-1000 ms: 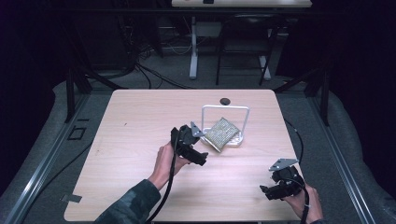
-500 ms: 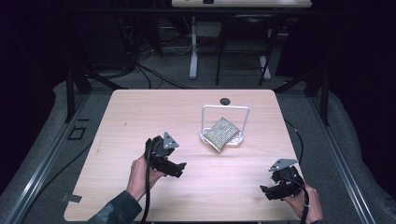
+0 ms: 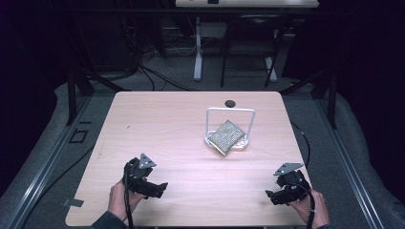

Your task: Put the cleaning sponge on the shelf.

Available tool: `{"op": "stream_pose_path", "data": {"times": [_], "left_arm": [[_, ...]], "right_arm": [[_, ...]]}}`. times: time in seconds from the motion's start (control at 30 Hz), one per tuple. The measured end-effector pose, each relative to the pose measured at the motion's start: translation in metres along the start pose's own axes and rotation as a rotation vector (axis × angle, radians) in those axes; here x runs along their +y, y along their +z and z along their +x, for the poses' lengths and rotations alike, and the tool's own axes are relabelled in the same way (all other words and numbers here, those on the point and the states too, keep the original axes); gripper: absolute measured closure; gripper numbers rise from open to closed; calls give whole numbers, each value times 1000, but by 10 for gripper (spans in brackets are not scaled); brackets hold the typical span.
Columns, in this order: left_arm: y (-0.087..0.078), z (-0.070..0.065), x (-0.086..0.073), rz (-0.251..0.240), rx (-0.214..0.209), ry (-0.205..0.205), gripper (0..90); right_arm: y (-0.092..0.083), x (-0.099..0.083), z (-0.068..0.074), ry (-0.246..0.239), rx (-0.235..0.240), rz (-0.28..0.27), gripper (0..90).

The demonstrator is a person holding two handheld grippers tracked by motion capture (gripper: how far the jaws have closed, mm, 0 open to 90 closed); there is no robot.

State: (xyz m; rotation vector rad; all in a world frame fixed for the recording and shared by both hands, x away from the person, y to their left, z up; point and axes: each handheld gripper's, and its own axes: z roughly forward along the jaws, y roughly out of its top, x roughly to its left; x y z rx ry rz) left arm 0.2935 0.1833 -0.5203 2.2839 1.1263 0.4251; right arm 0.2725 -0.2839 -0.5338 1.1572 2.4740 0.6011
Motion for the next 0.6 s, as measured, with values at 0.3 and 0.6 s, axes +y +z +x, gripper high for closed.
{"op": "stream_pose_path", "data": {"times": [0.3,0.6], "left_arm": [[12,16,-9,32,7,-50,2],[18,17,-10,65,-9,-26,2]], "right_arm": [[2,-1,-2,-5,-3,18,142],[3,-1,-2,-16,-9,13,143]]}}
